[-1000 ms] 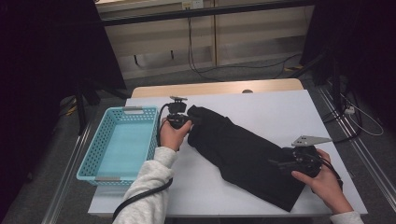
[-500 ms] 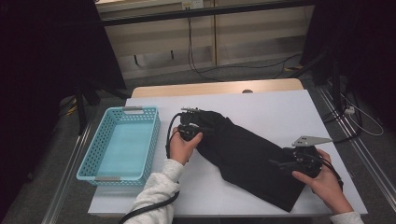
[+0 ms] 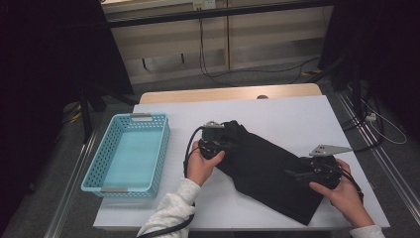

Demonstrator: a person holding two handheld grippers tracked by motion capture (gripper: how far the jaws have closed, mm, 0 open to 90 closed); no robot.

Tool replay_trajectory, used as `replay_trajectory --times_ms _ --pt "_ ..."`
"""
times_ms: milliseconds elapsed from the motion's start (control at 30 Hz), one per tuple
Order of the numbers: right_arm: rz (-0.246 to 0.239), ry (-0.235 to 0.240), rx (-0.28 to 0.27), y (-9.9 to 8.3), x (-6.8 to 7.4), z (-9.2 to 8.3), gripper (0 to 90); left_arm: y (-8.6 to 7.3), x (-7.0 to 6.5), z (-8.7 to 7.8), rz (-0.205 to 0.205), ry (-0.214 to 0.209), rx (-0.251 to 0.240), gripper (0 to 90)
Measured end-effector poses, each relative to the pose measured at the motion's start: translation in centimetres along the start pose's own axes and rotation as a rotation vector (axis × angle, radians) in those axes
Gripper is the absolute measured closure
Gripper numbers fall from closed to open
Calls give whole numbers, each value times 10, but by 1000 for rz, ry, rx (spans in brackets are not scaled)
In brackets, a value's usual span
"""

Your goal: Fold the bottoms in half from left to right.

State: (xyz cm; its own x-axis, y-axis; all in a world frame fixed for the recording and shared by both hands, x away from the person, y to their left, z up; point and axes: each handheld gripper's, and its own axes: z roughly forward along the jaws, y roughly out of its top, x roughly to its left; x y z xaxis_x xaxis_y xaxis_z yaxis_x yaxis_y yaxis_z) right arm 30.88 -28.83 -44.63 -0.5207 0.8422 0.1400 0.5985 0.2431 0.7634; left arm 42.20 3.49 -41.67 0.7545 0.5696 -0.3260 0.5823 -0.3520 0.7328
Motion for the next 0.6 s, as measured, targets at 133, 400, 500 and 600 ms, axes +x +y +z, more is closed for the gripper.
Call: replay_trajectory --times_ms 133,400,500,600 --pt "-3 0 5 0 1 1 203 -1 -3 1 25 2 13 848" --pt "-2 -4 3 0 1 -1 203 -2 -12 9 47 -36 16 848" --pt "-4 -5 6 -1 1 -1 202 -3 -17 14 59 -48 23 847" --pt "-4 -5 7 -1 1 0 203 -6 -24 21 90 -62 42 843"
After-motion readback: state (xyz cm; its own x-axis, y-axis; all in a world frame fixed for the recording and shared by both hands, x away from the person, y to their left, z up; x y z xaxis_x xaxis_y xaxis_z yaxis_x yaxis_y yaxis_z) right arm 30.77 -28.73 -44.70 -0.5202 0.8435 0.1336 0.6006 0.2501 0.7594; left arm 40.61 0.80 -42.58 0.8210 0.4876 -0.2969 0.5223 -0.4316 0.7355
